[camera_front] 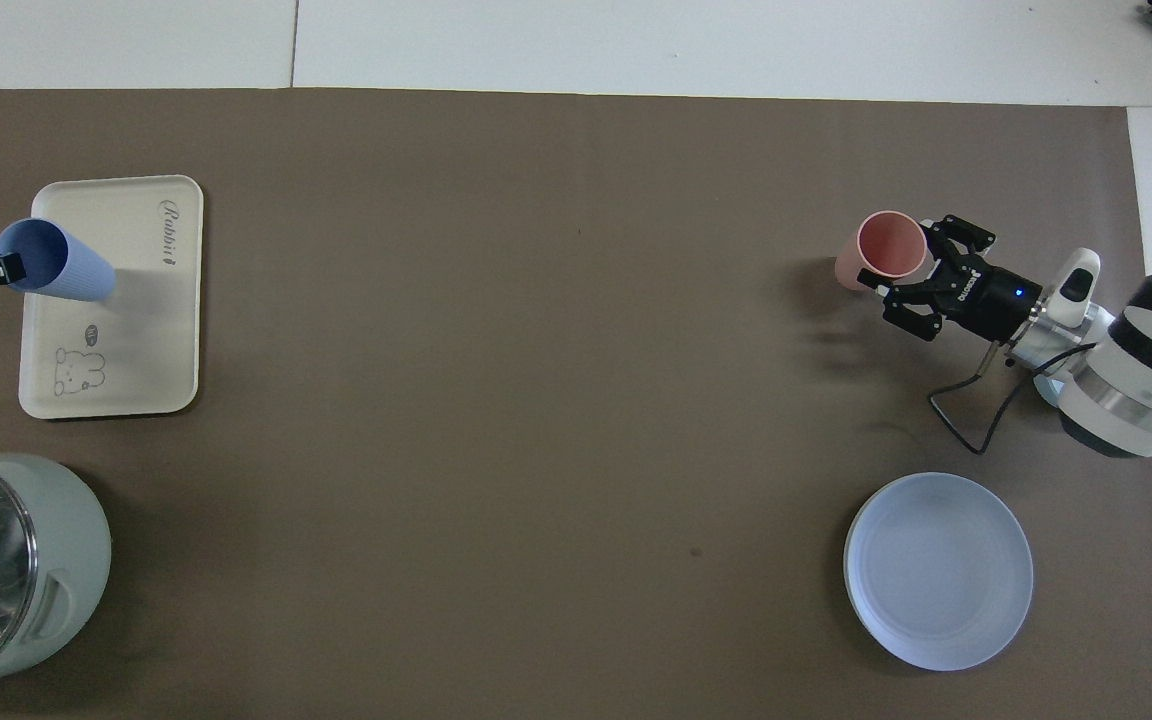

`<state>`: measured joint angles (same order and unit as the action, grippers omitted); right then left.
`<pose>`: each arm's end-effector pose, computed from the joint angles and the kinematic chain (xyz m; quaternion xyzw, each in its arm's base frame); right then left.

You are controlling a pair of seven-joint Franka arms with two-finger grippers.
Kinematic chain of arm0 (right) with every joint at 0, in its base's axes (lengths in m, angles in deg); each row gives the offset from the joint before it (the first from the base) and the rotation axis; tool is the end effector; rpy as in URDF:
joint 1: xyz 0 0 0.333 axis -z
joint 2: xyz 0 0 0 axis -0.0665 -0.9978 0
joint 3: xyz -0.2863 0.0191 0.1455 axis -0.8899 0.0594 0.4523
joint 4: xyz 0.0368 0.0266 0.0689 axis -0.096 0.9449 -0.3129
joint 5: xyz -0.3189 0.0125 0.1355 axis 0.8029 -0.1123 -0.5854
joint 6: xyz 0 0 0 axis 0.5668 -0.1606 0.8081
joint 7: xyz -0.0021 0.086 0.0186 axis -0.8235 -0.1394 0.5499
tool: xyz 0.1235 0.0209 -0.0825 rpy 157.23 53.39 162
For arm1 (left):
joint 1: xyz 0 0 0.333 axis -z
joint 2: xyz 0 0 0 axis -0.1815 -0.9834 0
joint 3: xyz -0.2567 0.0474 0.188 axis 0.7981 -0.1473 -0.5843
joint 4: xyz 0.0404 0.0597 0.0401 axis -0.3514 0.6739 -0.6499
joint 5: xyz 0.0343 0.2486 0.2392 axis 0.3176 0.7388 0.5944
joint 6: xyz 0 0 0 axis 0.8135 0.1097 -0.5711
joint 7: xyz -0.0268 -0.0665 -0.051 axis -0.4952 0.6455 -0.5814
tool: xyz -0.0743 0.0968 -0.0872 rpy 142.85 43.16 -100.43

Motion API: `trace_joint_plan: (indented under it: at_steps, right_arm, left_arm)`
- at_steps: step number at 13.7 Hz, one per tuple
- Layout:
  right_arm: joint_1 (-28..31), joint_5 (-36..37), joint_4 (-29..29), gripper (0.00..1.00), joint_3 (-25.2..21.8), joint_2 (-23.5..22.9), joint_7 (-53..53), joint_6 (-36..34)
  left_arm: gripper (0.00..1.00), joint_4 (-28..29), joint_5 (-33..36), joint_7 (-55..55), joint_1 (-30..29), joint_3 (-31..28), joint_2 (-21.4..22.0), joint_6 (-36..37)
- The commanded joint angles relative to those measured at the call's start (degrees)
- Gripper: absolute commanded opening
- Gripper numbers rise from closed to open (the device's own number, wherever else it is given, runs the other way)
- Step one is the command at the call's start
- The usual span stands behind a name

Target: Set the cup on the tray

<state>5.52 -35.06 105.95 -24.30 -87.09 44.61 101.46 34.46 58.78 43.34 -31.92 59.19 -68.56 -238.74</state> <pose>0.5975 -0.0391 0.2866 -0.7261 -0.3358 -0.5236 0.2931 0.5941 0.1687 0.3844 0.9707 0.0122 0.2349 0.0489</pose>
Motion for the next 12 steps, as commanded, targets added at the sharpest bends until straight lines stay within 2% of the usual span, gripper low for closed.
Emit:
trace_joint_plan:
  at_steps: [1, 2, 5, 6, 8, 10, 12]
  right_arm:
    - [0.2, -2.0, 1.8, 0.45, 0.2, 0.3, 2.8, 0.9]
    - [0.4, -2.0, 1.9, 0.99, 0.2, 0.4, 2.8, 1.0]
    - [0.9, -1.9, 2.1, 1.0, 0.2, 0.9, 2.5, -0.4]
    - [1.2, -2.0, 2.0, 1.0, 0.2, 1.0, 2.3, -1.7]
    - [2.0, -1.9, 2.0, 1.0, 0.2, 1.5, 1.5, -4.2]
    - [2.1, -1.3, 2.1, 1.0, 0.1, 3.4, -0.1, -5.4]
    - [2.1, 0.5, 2.0, 1.0, 0.0, 6.9, -5.2, -4.7]
  left_arm:
    - [0.0, 0.6, 1.1, -0.6, 0.6, 0.0, 0.1, -2.4]
    - [0.0, 0.6, 1.1, -0.5, 0.6, 0.0, 0.0, -2.5]
    - [0.04, 0.6, 1.1, -0.5, 0.6, 0.0, -0.4, -2.5]
    - [0.09, 0.6, 1.0, -0.5, 0.6, 0.0, -0.6, -2.5]
    - [0.32, 0.6, 0.9, -0.6, 0.6, 0.0, -1.1, -2.5]
    - [0.71, 0.5, 0.9, -0.5, 0.5, 0.0, -1.2, -3.6]
    - [0.93, 0.3, 0.9, -0.5, 0.6, 0.0, -1.9, -5.9]
